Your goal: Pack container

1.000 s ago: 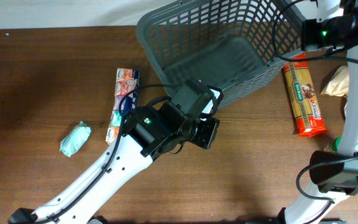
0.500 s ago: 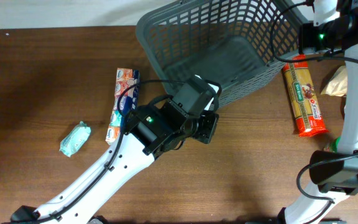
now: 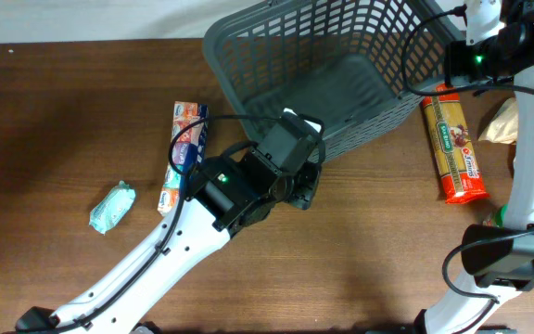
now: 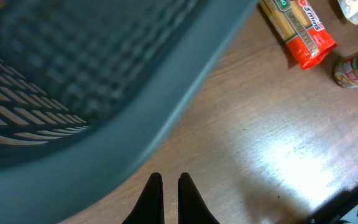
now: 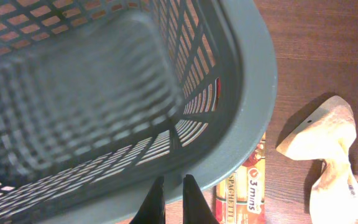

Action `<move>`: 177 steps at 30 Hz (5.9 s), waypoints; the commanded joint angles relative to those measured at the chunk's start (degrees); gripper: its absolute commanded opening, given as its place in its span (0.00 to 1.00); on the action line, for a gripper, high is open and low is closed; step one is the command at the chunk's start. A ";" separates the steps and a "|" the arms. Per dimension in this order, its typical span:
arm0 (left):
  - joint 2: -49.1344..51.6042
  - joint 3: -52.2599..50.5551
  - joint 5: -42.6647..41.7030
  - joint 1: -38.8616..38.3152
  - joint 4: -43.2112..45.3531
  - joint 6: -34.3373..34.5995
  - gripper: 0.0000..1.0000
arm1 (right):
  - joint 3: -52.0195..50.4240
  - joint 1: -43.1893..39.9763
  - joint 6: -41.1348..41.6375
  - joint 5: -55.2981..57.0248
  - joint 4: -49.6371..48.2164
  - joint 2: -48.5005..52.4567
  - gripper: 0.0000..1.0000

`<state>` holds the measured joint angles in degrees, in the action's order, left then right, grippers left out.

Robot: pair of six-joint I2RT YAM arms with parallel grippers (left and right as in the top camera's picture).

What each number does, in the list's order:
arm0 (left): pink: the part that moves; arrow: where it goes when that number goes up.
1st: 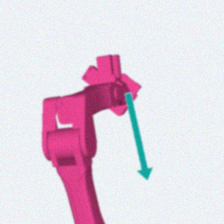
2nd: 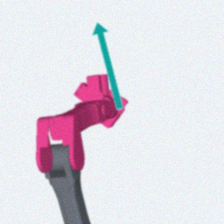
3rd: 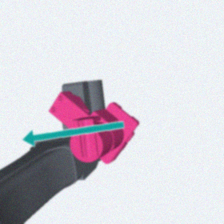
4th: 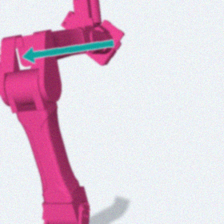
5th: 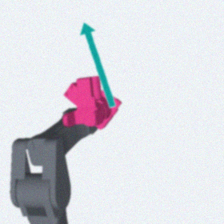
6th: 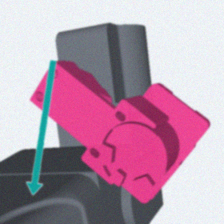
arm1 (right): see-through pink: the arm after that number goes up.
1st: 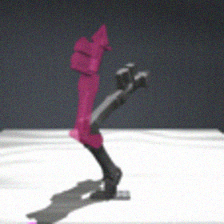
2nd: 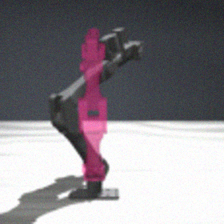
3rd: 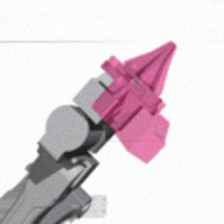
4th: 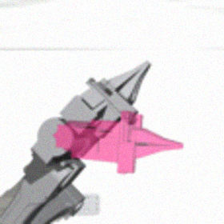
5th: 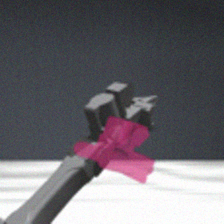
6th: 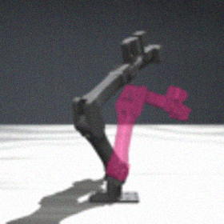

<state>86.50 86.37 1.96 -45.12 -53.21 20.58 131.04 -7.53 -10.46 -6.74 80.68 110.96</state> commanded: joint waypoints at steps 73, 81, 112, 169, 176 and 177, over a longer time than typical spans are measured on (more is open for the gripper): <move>0.17 0.90 1.11 11.61 1.62 -0.90 0.02 | -0.31 7.17 -1.07 -1.40 4.35 7.21 0.04; 0.17 0.90 1.11 12.13 3.50 -0.87 0.02 | -0.31 7.26 -1.03 -1.40 5.53 5.05 0.04; 0.17 0.90 1.09 16.48 5.86 -0.94 0.02 | -0.31 11.39 1.31 0.35 8.07 4.02 0.04; -11.85 0.90 23.17 16.44 -6.25 -3.93 1.00 | 26.25 -25.55 11.91 0.37 13.81 4.90 0.99; -11.85 0.90 23.15 16.44 -6.69 -3.93 1.00 | 26.25 -25.53 12.04 -0.55 13.40 4.94 0.99; -11.85 0.90 23.15 16.44 -6.69 -3.93 0.99 | 26.25 -25.49 12.04 -0.57 13.11 4.94 0.99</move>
<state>75.61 86.37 24.10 -28.88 -59.68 16.91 156.55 -32.71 0.43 -8.12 94.41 115.44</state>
